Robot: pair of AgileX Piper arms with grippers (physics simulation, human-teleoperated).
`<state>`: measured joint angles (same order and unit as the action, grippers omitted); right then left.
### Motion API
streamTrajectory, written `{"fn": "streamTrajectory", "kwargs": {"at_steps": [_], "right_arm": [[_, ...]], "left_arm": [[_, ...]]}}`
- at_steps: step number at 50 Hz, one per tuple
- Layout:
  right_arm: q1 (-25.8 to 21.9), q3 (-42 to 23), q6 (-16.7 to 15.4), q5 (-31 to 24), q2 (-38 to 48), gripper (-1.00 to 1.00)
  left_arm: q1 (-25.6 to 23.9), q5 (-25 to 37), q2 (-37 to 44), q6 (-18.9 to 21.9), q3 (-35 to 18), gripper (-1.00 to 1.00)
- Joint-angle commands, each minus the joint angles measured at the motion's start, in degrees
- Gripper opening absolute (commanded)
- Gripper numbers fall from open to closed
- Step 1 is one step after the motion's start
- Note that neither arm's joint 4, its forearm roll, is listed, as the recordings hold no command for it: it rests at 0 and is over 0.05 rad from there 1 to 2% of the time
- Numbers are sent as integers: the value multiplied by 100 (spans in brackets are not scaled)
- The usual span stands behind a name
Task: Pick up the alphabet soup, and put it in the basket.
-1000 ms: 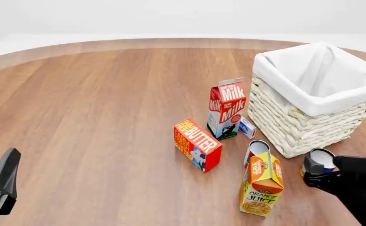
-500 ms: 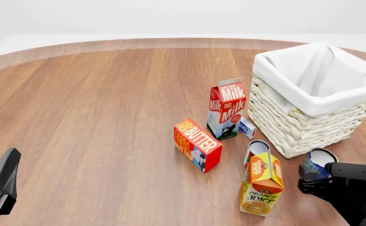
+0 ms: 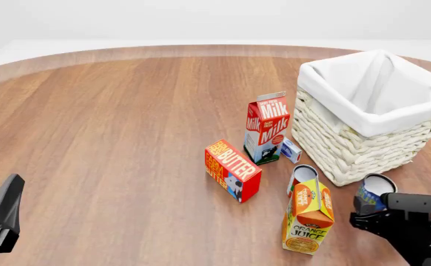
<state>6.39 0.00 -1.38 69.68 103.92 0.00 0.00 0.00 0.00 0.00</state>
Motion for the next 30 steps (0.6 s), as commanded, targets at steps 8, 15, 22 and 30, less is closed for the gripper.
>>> {"fn": "streamTrajectory", "kwargs": {"at_steps": [8, 15, 22, 30], "right_arm": [[101, 0, -23, -1102, -1373, -100], [102, 0, -75, -2433, -2779, -100], [82, 0, -100, -3435, -3842, -100], [84, 0, -162, -4082, -4567, -100]], "left_arm": [[0, 0, 0, 0, 0, 100], [0, 0, 0, 0, 0, 100], [0, 0, 0, 0, 0, 100], [0, 0, 0, 0, 0, 100]]}}
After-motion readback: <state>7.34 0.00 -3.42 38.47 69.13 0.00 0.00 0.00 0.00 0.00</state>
